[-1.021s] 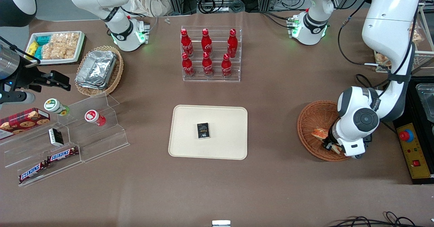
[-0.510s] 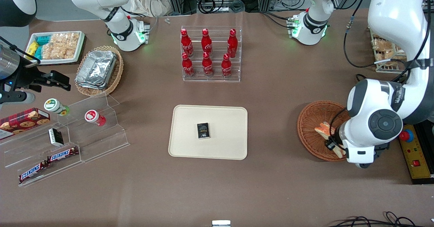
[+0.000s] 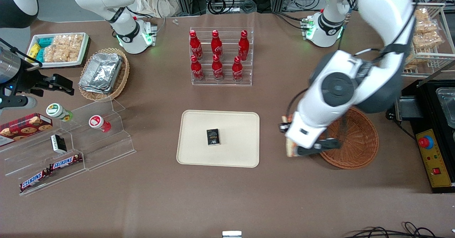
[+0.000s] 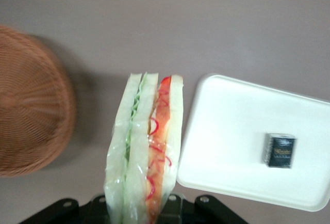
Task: Place sandwich from basket to tray
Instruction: 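Carry the sandwich with the left gripper over to the cream tray, then lower the sandwich onto the tray beside the black packet and release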
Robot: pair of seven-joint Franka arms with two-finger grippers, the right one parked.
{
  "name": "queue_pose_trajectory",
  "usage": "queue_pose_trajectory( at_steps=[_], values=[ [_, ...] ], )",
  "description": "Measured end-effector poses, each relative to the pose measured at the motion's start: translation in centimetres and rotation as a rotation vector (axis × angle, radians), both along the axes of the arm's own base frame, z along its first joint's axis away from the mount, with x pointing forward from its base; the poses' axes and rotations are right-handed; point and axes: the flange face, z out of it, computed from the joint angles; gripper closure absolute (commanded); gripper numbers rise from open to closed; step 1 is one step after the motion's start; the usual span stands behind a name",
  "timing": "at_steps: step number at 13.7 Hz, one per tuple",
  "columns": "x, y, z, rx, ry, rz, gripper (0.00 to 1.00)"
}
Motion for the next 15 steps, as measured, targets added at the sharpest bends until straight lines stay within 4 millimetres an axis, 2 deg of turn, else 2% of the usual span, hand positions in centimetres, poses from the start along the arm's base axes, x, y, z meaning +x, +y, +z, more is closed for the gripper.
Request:
queue_pose_trajectory(
  at_steps=[2, 4, 6, 9, 11, 12, 13, 14, 15],
  values=[
    [-0.9, -5.2, -5.0, -0.052, 0.001, -0.071, 1.00],
    [-1.4, -8.8, -10.7, -0.097, 0.003, -0.112, 1.00],
    [-1.4, -9.6, -15.1, -0.099, 0.012, -0.130, 1.00],
    [-1.6, -10.2, -18.6, -0.091, 0.017, -0.149, 0.99],
    [-1.8, -10.7, -19.8, -0.076, 0.005, -0.158, 0.80],
    [-2.0, -11.0, -20.2, -0.069, 0.001, -0.162, 0.65],
    [-2.1, -11.1, -20.6, -0.062, 0.001, -0.163, 0.30],
    [-2.2, -11.2, -20.9, -0.057, 0.001, -0.164, 0.01],
    [-2.2, -11.1, -21.1, -0.055, 0.003, -0.163, 0.00]
  ],
)
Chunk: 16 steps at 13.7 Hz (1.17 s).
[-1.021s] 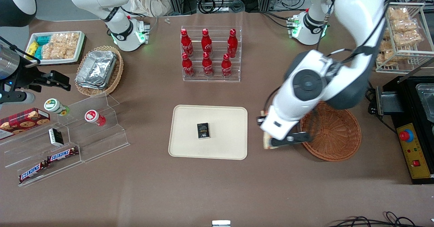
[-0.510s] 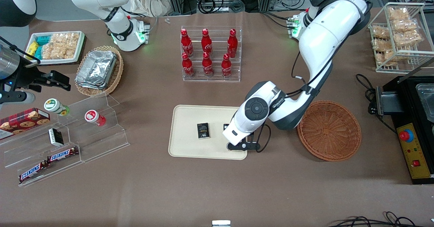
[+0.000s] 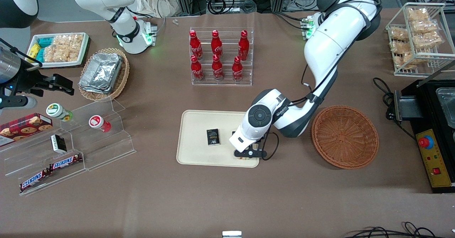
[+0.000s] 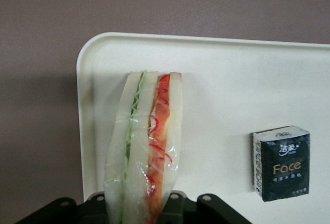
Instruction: Place sandwich from basket to tray
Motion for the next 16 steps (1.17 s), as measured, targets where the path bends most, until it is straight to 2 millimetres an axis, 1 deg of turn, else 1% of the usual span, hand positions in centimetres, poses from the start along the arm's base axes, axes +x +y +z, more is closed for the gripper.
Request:
queue_pose_trajectory(
  at_steps=[2, 4, 5, 6, 7, 8, 10, 11, 13, 14, 16],
  values=[
    [0.1, 0.2, -0.2, 0.004, 0.001, 0.003, 0.00],
    [0.4, 0.3, 0.0, 0.001, -0.005, 0.006, 0.00],
    [0.7, 0.4, 0.4, -0.004, -0.012, 0.012, 0.00],
    [1.2, 0.6, 1.3, -0.012, -0.026, 0.022, 0.00],
    [1.8, 0.9, 2.7, -0.019, -0.043, 0.039, 0.00],
    [2.4, 1.7, 4.7, -0.022, -0.056, 0.069, 0.00],
    [3.2, 4.0, 9.3, -0.008, -0.045, 0.139, 0.00],
    [3.2, 5.4, 11.7, 0.020, -0.038, 0.154, 0.00],
    [2.5, 7.9, 16.3, 0.078, -0.037, 0.169, 0.00],
    [2.1, 9.5, 18.2, 0.100, -0.039, 0.163, 0.00],
    [0.9, 13.8, 22.0, 0.112, -0.029, 0.120, 0.00]
  ],
)
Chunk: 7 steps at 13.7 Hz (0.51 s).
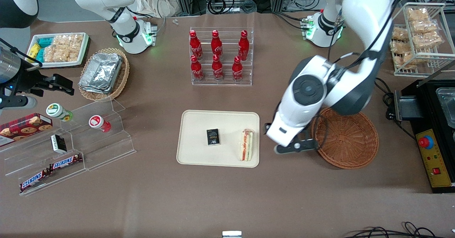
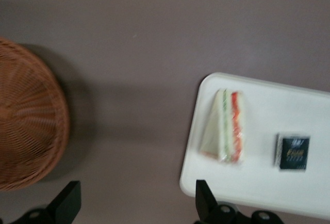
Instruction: Place sandwich from basket to tray
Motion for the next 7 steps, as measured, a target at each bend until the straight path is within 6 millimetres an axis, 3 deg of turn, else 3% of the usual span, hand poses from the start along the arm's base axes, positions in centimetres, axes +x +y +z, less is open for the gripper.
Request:
queue_pose_trajectory(
  at_steps=[4, 7],
  values=[
    [-2.0, 9.2, 6.3, 0.021, 0.041, -0.063, 0.00],
    [-1.9, 12.2, 7.7, 0.027, 0.029, -0.049, 0.00]
  ],
)
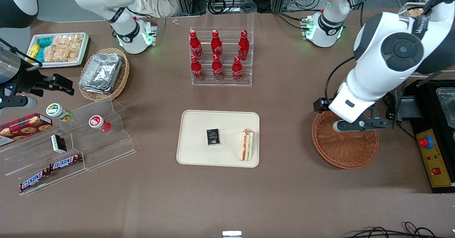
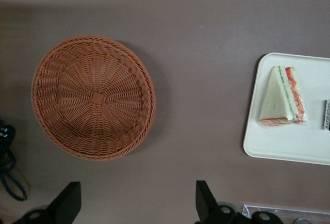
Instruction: Place sandwich from basket to tray
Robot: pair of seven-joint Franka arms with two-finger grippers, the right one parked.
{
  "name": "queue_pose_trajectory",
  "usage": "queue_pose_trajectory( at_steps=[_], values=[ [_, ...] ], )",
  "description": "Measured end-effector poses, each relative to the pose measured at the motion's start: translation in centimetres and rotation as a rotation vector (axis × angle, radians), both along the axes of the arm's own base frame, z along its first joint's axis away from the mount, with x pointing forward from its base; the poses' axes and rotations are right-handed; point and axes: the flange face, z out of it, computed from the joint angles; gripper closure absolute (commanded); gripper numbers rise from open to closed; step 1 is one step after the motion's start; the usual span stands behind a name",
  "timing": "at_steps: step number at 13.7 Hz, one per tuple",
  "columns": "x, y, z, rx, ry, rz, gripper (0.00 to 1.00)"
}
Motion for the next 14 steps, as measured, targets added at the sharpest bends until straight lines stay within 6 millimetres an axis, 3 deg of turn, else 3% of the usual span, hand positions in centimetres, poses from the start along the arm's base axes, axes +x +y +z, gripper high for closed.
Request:
queue_pose_trajectory(
  at_steps=[2, 4, 6, 8, 11, 14],
  values=[
    [0.2, 2.2, 0.1, -0.018, 0.015, -0.023, 0.00],
    [0.3, 6.3, -0.1, -0.023, 0.035, -0.074, 0.00],
    [-0.5, 10.5, -0.1, -0.027, 0.052, -0.129, 0.00],
    [-1.9, 12.7, -0.6, -0.013, 0.072, -0.176, 0.00],
    [-2.6, 12.4, -1.4, -0.010, 0.075, -0.216, 0.00],
    [-1.2, 11.2, -0.3, -0.016, 0.043, -0.235, 0.00]
  ],
)
